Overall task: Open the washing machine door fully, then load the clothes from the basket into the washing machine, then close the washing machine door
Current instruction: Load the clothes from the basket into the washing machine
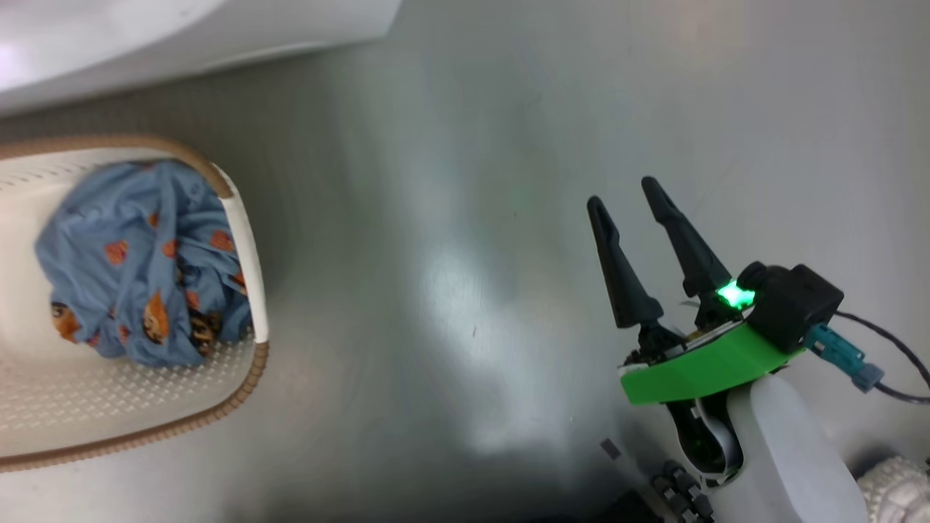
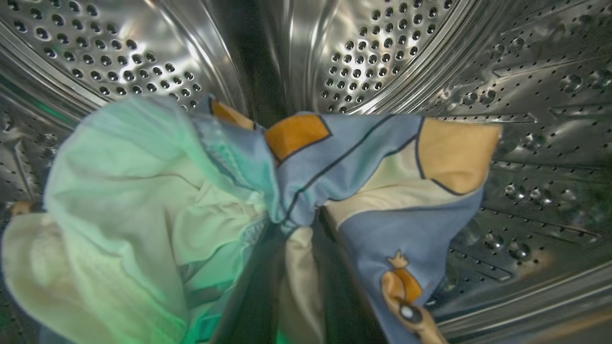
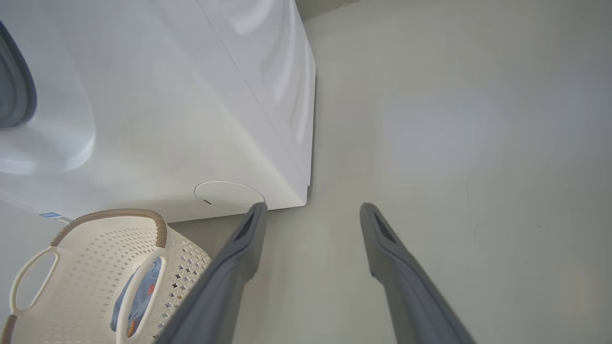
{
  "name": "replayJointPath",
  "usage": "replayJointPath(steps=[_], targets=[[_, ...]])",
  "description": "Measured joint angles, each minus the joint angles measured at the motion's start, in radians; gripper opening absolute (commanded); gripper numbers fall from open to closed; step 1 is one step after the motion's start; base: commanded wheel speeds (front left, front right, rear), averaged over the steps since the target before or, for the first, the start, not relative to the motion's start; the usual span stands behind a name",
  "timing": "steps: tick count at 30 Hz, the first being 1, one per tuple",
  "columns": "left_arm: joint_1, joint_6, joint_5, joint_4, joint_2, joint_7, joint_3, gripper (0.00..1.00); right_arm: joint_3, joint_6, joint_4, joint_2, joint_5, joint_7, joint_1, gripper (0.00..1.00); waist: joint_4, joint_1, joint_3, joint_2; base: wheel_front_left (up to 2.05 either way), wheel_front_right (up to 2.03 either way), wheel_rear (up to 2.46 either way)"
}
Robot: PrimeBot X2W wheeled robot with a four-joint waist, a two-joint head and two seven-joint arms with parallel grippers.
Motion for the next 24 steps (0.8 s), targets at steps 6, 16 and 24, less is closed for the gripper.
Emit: replayJointPath(steps=[6,16,24], targets=[[-0.061,0.0,-0.008,-0.048,0.077,-0.191,-0.016,0.0,0.009,0.0,-0.001,-0.001,0.018,0.0,-0.027,1.0,-0.015,0.0,0.061,0.0,0.0,0.0,0.0],[-0.098,0.0,0.028,-0.07,0.106,-0.351,-0.018,0.0,0.005,0.0,0.002,-0.001,0.024,0.0,-0.034,1.0,-0.011,-0.0001,0.072,0.0,0.0,0.0,0.0],[-0.069,0.0,0.074,-0.153,0.086,-0.355,0.077,0.0,0.006,0.0,0.014,-0.002,0.024,0.0,-0.054,1.0,-0.001,-0.0001,0.064,0.0,0.0,0.0,0.0]])
